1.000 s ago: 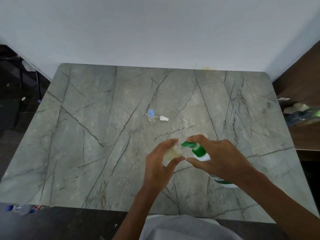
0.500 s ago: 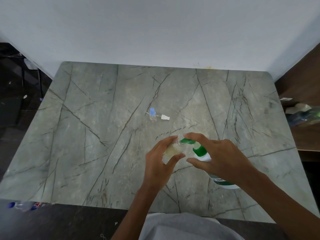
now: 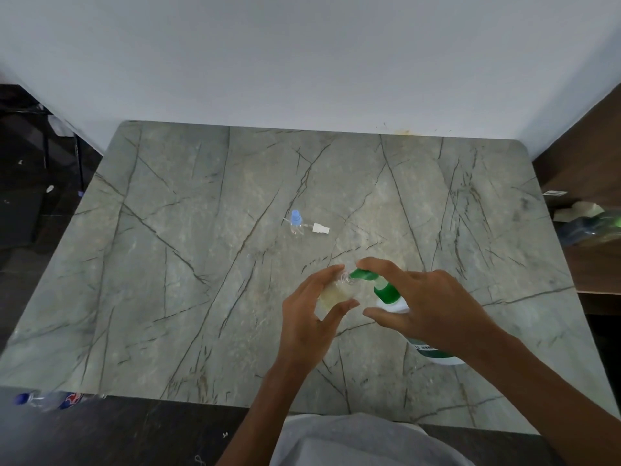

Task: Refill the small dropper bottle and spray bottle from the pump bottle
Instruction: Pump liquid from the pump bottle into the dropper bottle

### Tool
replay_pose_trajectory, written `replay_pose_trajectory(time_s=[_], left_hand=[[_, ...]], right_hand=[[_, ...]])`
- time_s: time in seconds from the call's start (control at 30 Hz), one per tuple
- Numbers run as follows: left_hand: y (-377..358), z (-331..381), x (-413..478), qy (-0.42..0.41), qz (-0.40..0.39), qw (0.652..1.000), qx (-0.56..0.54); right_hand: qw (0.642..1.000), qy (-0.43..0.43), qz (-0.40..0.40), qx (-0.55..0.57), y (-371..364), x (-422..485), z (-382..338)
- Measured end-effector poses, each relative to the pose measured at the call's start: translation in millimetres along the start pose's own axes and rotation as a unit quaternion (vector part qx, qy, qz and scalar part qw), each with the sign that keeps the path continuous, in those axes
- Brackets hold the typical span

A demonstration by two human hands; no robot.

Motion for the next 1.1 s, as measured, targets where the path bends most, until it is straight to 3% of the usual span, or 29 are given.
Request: replay_pose_trajectory(time_s=[0.43,0.73,1.1], left_hand=[[-1.9,2.8,-5.3,-0.006,-0.010,1.000,0.000],[3.0,-2.2,-6.1,0.003,0.005,1.000,-0.001],[-0.2,-3.5,-4.5,-0.001,-0.010,1.000,0.004]], right_hand=[[0.998,0.017,0.054,0.013,6.7,-3.5,-2.7],[1.000,0.006,0.006,0.004,-0.7,-2.8,-4.7],[0.999,0.015,0.031,-0.004,0.0,-1.4,-3.6]])
Point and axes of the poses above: each hand's wrist, its own x-axis towards the middle knuckle, its own y-axis out of the back of the hand, z = x × y, the point moved 10 cm from there along x, towards the middle knuckle, and after that the axes turned 3 degrees about -z, right-handed, at the moved point
